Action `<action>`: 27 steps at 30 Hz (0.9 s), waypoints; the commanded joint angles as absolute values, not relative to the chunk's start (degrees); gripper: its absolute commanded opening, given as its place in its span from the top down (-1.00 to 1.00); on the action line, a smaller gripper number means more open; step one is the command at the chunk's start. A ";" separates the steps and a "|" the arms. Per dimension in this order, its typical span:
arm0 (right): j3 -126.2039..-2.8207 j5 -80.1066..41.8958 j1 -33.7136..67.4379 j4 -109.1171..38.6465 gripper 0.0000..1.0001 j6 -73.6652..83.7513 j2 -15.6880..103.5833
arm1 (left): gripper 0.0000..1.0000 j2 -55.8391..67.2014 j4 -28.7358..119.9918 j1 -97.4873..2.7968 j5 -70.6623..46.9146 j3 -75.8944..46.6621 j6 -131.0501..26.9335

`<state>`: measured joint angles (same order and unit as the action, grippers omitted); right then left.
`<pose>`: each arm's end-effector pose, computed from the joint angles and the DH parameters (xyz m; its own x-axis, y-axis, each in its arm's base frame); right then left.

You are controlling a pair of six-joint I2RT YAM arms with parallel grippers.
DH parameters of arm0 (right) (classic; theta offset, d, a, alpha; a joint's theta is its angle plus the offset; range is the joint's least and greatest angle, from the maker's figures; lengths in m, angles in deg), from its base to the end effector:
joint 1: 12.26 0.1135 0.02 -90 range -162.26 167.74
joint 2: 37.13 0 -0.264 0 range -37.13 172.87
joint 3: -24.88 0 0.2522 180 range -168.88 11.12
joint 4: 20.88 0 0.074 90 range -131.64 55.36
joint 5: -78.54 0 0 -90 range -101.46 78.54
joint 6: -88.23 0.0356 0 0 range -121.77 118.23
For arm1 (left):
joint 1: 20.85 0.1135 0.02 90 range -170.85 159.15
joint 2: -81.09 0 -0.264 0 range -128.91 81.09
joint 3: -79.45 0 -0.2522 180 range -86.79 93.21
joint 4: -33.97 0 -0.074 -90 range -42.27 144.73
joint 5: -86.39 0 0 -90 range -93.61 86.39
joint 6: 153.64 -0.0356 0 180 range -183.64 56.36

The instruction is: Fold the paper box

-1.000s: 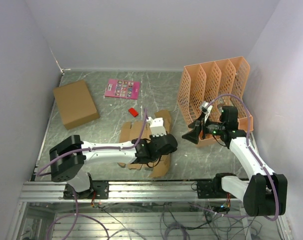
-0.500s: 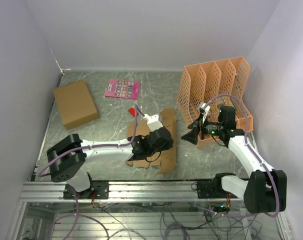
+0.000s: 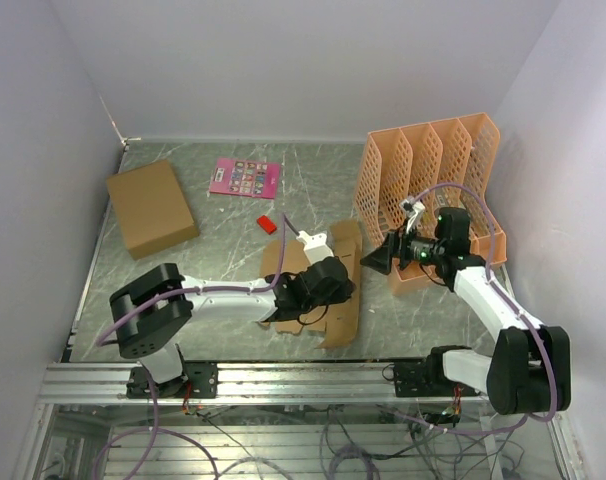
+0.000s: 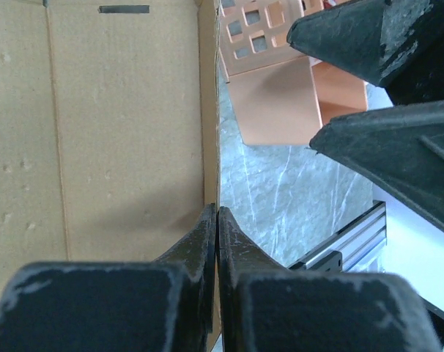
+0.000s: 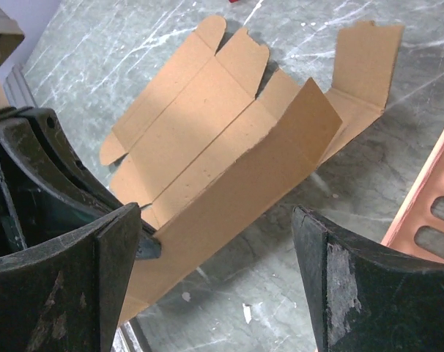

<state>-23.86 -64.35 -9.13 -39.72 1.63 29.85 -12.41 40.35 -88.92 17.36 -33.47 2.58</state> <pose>0.2306 0.0410 0.2200 -0.6406 0.0008 -0.7679 -0.6313 0.5687 0.5273 0.1433 -0.3219 0.2067 -0.7714 -0.3719 -0.5163 0.1188 0.7130 -0.6910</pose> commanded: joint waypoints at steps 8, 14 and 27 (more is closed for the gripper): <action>-29.30 -47.75 -2.62 -45.91 -0.56 -0.14 31.90 | 0.86 -18.11 51.76 -93.09 24.87 -21.26 -1.32; -37.96 -35.20 2.56 -57.55 -0.56 -4.56 34.93 | 0.86 -21.39 62.27 -95.06 31.28 -14.29 -0.09; -39.49 -17.73 11.31 -61.56 -0.38 -2.23 36.84 | 0.86 -23.75 70.70 -96.21 37.43 -8.65 1.66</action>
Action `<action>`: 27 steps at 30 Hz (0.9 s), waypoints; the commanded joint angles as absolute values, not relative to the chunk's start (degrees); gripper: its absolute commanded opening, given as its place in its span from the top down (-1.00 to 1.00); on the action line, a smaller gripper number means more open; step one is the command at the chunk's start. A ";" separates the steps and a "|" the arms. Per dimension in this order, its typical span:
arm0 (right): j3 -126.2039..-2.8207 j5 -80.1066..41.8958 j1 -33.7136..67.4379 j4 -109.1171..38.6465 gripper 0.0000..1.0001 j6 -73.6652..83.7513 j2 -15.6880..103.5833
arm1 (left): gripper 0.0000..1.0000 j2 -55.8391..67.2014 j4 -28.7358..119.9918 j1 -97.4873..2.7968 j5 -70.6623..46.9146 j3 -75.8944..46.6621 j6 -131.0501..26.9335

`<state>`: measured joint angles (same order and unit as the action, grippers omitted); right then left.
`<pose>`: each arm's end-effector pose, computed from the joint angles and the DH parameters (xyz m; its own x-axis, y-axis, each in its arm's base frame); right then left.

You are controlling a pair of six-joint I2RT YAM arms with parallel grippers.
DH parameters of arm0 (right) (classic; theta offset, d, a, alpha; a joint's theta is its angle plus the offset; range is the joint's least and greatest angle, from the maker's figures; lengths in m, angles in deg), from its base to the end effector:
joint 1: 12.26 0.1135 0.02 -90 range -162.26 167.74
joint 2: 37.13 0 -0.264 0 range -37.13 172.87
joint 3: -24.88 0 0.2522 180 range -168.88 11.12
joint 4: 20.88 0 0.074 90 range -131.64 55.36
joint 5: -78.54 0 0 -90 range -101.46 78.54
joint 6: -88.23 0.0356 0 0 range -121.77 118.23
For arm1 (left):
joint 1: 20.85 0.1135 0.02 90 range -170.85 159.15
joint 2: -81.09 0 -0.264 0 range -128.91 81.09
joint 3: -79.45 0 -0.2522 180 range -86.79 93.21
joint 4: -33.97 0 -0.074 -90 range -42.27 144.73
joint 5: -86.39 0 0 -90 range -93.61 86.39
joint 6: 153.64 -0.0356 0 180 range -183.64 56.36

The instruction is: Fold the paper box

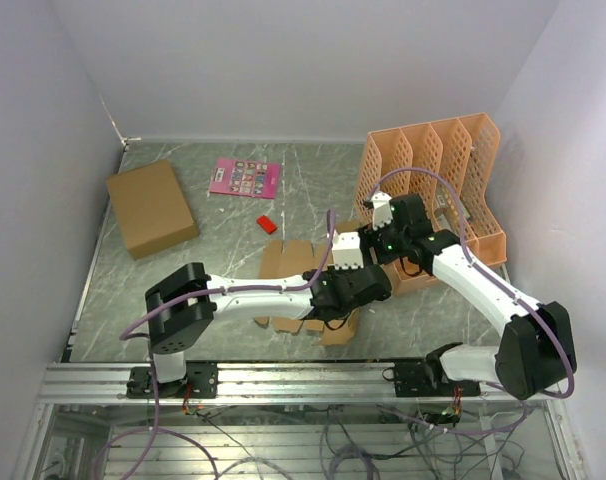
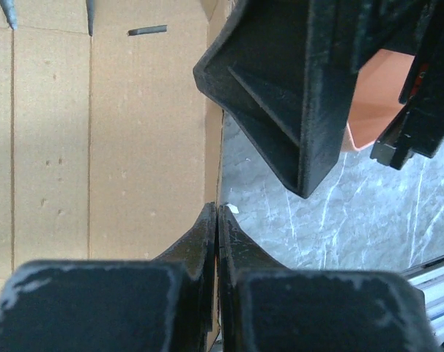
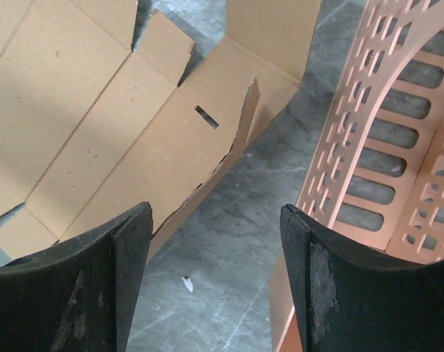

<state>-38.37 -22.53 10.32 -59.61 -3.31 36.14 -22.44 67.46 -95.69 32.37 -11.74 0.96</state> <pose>0.2413 0.1078 0.2405 -0.6807 -0.3116 -0.6630 -0.5122 0.8495 0.1266 0.1233 -0.3750 0.2294 -0.6967 -0.2238 -0.6815 0.1150 0.9029 -0.4141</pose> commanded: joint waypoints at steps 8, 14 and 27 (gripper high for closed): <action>-39.49 -19.17 11.98 -60.74 -0.24 2.12 39.28 | 0.86 -27.17 75.92 -96.87 39.74 -3.39 1.90; -38.16 -23.31 12.08 -60.16 0.22 3.17 39.77 | 0.86 -29.34 76.67 -96.98 39.76 -1.29 0.97; -36.13 -24.23 11.99 -57.39 0.95 4.30 38.51 | 0.02 -28.60 71.61 -96.96 33.79 -2.63 -3.18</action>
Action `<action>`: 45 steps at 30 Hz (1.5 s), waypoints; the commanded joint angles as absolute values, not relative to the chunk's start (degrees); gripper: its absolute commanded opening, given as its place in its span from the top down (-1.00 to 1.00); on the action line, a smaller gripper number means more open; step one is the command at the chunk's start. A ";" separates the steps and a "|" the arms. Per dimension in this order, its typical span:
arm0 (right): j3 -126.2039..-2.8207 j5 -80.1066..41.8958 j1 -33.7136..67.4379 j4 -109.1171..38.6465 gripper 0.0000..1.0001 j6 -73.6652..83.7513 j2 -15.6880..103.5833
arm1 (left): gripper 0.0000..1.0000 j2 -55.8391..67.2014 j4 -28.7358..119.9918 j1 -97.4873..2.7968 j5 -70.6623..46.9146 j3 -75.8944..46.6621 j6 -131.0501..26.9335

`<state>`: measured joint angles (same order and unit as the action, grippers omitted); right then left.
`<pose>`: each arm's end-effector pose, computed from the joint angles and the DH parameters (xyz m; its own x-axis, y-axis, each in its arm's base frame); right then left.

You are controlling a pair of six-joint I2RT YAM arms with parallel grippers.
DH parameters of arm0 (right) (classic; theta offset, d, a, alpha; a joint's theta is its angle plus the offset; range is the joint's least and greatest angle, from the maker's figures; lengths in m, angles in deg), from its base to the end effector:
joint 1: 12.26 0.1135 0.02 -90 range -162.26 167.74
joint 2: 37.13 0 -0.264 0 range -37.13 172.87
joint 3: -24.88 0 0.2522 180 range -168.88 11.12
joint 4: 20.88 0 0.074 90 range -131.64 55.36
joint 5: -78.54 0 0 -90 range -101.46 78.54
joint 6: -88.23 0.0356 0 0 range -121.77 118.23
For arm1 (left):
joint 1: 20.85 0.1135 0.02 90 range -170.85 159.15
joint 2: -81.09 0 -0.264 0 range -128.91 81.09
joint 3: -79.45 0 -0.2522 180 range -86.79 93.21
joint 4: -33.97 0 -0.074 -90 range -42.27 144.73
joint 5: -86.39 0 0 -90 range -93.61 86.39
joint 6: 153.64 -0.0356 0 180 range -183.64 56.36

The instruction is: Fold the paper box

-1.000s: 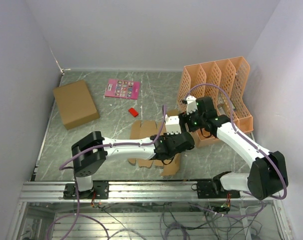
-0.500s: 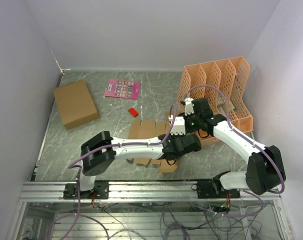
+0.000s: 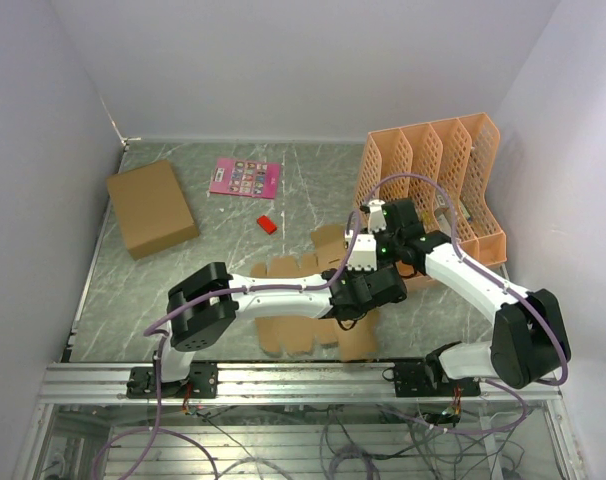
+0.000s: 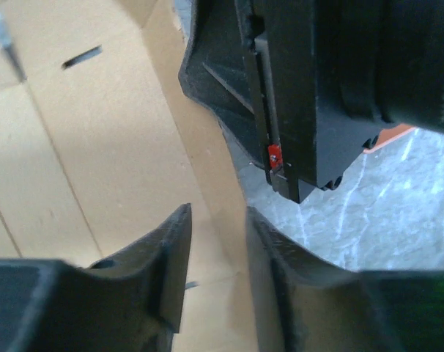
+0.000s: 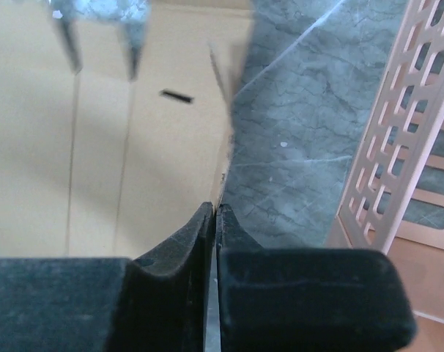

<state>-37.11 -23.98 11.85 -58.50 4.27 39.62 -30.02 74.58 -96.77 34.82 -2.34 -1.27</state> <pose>0.2431 0.1172 0.2201 -0.7736 -0.2337 -0.5890 -0.4406 0.8664 0.2350 0.1240 -0.4035 0.2216 -0.6842 -0.1248 -0.7185 0.1374 0.9455 -0.2951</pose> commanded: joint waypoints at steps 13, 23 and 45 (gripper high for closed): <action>-31.02 -38.27 5.25 -49.37 1.00 1.33 33.36 | -0.55 -9.67 49.85 -96.92 23.26 -29.15 -12.33; -29.03 -55.69 -6.43 -46.56 1.00 -6.27 31.15 | -0.61 18.36 39.52 -86.07 18.63 -52.17 -21.95; -28.73 -67.08 -13.72 -47.41 1.00 -8.95 31.49 | -0.87 32.77 10.05 -53.98 -15.58 -80.51 -17.09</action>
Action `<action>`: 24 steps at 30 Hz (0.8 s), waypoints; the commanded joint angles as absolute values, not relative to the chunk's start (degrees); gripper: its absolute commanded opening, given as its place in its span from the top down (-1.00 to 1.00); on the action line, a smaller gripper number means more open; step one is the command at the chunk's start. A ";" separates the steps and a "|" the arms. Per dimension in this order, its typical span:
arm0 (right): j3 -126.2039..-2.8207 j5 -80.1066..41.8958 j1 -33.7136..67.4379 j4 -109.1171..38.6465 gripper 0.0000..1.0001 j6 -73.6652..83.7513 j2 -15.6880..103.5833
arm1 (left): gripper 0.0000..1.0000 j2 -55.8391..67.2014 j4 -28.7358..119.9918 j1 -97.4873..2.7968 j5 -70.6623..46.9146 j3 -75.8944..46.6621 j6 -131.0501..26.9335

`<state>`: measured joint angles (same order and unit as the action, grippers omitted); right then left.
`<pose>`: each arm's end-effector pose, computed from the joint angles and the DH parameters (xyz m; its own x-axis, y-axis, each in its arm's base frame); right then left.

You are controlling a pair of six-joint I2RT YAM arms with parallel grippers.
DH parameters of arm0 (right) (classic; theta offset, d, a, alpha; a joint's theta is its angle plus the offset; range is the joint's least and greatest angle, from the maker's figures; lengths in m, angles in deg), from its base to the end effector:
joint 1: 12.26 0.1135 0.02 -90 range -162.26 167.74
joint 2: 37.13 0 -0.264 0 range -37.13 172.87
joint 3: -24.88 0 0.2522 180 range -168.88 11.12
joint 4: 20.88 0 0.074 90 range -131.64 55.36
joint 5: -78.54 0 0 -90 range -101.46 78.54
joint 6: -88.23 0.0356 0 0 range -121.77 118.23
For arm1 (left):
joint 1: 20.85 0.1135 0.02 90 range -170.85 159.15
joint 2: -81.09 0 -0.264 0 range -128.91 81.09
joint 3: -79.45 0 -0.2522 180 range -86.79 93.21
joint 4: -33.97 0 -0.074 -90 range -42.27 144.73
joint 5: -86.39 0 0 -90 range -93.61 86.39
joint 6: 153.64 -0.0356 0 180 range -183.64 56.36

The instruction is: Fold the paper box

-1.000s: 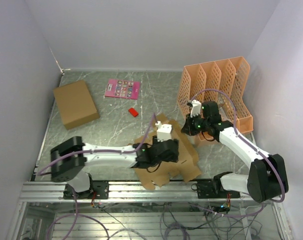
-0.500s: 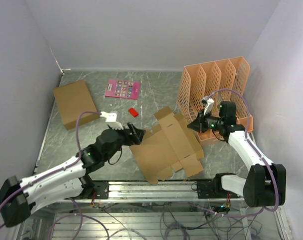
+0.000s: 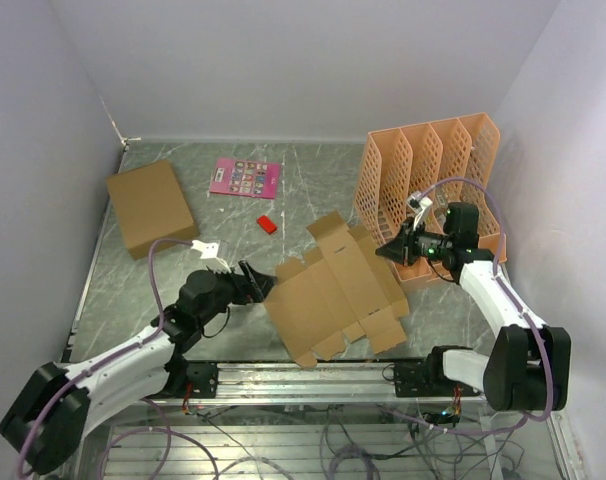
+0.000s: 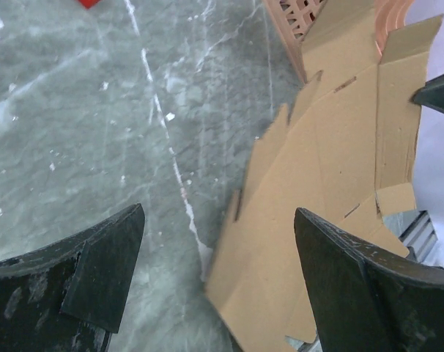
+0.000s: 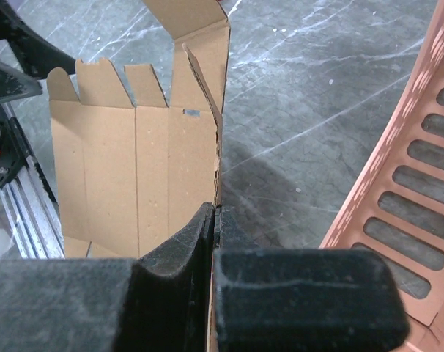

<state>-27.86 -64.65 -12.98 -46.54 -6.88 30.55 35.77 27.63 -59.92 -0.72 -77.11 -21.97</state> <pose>0.2361 0.0255 0.2307 -0.5947 -0.0459 -0.8027 -0.6559 0.6051 0.4513 0.1362 -0.1082 0.1779 -0.5488 -0.4097 -0.7287 0.3037 0.7143 -0.6304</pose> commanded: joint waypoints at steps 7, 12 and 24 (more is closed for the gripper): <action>-28.80 -68.48 -14.13 -47.80 1.00 -9.41 32.14 | -0.87 27.63 3.86 -50.55 -21.49 -80.53 -15.60; -28.95 -69.10 -14.14 -47.97 1.00 -9.59 32.46 | -0.87 27.15 2.92 -50.46 -20.44 -81.64 -14.79; -29.02 -69.92 -14.16 -48.35 1.00 -10.21 32.88 | -0.93 22.80 12.36 -50.42 -20.76 -76.41 -22.49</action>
<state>-27.88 -68.67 -13.78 -47.92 -9.28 32.75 24.79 9.97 -50.89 -18.99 -80.65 -17.62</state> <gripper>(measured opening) 0.009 0.979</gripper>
